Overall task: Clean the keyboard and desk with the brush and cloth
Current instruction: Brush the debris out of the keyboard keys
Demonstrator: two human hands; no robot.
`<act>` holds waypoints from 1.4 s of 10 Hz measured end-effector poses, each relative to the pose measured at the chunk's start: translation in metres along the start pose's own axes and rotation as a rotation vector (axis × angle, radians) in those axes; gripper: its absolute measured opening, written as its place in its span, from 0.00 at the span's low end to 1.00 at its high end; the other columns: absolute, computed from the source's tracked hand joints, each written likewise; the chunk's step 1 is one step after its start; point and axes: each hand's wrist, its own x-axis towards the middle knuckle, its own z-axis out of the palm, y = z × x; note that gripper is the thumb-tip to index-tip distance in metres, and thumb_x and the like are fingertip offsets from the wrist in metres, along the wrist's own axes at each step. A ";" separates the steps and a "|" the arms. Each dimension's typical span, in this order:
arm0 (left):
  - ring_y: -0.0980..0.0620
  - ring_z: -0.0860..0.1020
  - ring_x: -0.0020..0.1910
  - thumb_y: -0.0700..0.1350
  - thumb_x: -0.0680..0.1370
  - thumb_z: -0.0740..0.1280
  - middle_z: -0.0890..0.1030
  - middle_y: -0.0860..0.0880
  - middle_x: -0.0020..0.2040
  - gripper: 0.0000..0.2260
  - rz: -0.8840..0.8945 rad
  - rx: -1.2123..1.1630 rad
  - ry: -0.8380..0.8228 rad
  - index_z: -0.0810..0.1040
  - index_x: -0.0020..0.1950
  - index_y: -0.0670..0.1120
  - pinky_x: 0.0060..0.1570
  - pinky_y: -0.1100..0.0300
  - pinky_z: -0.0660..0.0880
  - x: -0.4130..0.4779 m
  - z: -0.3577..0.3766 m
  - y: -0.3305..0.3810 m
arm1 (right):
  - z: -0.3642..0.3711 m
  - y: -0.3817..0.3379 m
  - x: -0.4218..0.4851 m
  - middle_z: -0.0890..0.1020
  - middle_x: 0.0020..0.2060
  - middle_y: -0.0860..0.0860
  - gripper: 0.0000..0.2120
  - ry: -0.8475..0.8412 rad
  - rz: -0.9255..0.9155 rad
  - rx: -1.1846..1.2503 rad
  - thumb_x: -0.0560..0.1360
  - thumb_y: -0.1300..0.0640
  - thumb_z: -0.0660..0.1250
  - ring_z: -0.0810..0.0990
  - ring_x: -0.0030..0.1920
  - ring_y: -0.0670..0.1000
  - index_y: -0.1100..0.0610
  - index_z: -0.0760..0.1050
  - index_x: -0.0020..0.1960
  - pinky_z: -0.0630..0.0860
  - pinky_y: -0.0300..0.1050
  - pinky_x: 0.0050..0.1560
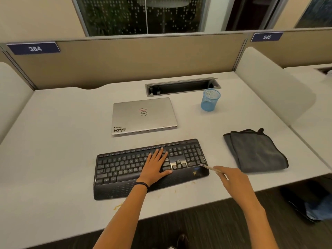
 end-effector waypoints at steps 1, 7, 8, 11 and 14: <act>0.50 0.37 0.75 0.79 0.59 0.30 0.38 0.51 0.76 0.53 -0.003 0.001 -0.002 0.43 0.77 0.51 0.69 0.56 0.31 -0.001 0.000 0.000 | 0.001 -0.002 0.000 0.83 0.51 0.49 0.13 -0.109 -0.025 -0.044 0.79 0.52 0.59 0.80 0.49 0.47 0.51 0.76 0.61 0.70 0.33 0.46; 0.49 0.38 0.76 0.79 0.59 0.28 0.39 0.50 0.77 0.54 -0.008 0.013 -0.012 0.42 0.77 0.50 0.69 0.55 0.31 0.000 0.001 0.000 | 0.001 0.002 0.003 0.83 0.50 0.50 0.12 0.006 -0.019 0.056 0.78 0.55 0.62 0.81 0.49 0.50 0.54 0.78 0.59 0.74 0.40 0.50; 0.49 0.38 0.76 0.79 0.59 0.29 0.40 0.49 0.77 0.54 -0.003 0.002 -0.008 0.43 0.77 0.50 0.69 0.55 0.32 -0.001 0.000 0.001 | 0.005 0.003 0.005 0.83 0.44 0.48 0.13 -0.086 -0.060 0.011 0.79 0.51 0.59 0.78 0.42 0.44 0.52 0.79 0.56 0.71 0.33 0.42; 0.50 0.38 0.76 0.79 0.58 0.28 0.39 0.50 0.77 0.54 -0.007 0.000 -0.006 0.42 0.77 0.51 0.69 0.55 0.32 -0.001 0.000 0.001 | 0.008 -0.004 0.013 0.83 0.51 0.49 0.13 -0.042 -0.069 0.006 0.79 0.52 0.60 0.79 0.51 0.48 0.51 0.78 0.59 0.73 0.40 0.49; 0.50 0.38 0.76 0.79 0.59 0.29 0.40 0.49 0.78 0.53 -0.007 -0.016 -0.003 0.43 0.77 0.51 0.70 0.55 0.32 0.000 0.000 0.001 | 0.004 -0.010 0.014 0.83 0.50 0.50 0.12 -0.020 -0.073 0.011 0.78 0.54 0.60 0.80 0.50 0.49 0.52 0.78 0.58 0.74 0.41 0.50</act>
